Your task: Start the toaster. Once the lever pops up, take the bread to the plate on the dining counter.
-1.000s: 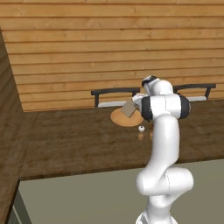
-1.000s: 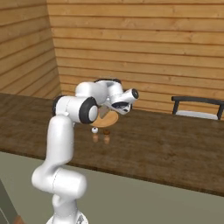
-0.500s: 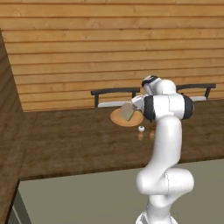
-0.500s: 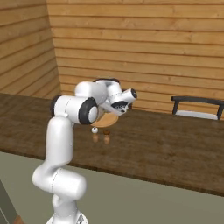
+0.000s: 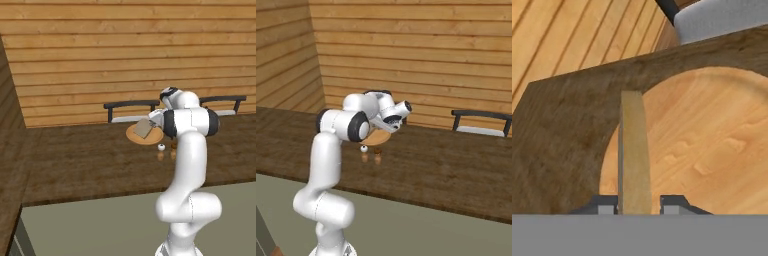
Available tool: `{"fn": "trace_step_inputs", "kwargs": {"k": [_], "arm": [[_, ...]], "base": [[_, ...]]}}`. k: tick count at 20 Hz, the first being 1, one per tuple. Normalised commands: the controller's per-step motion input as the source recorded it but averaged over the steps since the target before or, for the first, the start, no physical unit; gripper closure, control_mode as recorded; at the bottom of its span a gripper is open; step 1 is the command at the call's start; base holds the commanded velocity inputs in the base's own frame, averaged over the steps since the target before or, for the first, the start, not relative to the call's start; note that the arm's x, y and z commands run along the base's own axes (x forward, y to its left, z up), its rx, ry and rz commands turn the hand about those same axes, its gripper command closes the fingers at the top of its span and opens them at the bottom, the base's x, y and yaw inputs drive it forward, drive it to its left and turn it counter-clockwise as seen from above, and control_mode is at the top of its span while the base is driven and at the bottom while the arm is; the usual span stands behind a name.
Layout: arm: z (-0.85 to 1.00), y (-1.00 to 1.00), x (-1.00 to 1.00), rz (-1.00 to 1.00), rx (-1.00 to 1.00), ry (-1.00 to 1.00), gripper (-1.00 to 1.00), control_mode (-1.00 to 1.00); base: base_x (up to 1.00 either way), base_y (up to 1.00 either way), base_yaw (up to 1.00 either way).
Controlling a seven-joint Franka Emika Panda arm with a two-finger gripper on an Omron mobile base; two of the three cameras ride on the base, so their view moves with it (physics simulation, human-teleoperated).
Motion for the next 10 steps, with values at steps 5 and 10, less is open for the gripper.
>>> {"fn": "trace_step_inputs", "kwargs": {"k": [5, 10], "arm": [[-0.03, 0.0, 0.0, 0.0, 0.0, -0.01, -1.0, -1.0], [0.57, -0.15, -0.34, 0.01, 0.0, -0.15, -1.0, -1.0]], "base": [[0.0, 0.0, 0.0], [0.0, 0.0, 0.0]]}}
